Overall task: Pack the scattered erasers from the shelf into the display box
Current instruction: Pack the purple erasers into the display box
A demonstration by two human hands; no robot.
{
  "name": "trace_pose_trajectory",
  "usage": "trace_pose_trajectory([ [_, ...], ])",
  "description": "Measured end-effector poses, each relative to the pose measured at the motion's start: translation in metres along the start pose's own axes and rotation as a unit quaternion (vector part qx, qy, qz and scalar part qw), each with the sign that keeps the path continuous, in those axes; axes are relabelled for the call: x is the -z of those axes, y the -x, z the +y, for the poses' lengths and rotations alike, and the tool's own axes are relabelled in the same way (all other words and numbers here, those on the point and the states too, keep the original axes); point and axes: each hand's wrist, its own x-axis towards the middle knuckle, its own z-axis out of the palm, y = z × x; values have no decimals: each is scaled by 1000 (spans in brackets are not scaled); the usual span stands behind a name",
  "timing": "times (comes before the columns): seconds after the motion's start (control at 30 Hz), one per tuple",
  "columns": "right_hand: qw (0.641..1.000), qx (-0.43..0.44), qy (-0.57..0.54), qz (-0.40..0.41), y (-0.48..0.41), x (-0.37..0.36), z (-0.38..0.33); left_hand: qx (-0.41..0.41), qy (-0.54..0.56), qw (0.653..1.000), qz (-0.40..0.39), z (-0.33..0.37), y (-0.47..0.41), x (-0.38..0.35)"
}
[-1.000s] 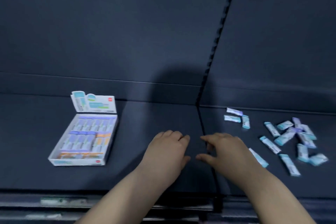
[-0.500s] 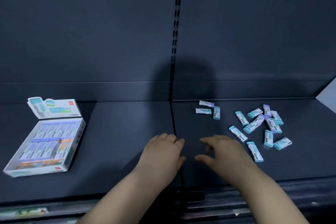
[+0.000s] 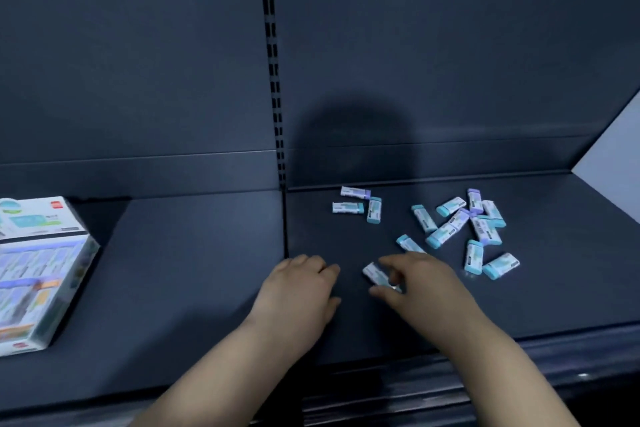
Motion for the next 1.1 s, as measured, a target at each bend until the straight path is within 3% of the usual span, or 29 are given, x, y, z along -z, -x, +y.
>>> trace_pose_trajectory([
  [0.33,999,13,33,-20,-24,70,149,45,12,998,46,121,-81,-12],
  [0.53,998,30,29,-45,-47,84,205,87,6,995,38,160,-108,-20],
  [0.9,984,67,-4,-165,-98,64,213,141,-2,987,80,151,-106,-24],
  [1.03,988,82,12,-132,-97,69,207,136,2,987,87,144,-109,-22],
  [1.1,990,86,-44,-99,-93,72,202,136,16,987,83,142,-109,-22],
])
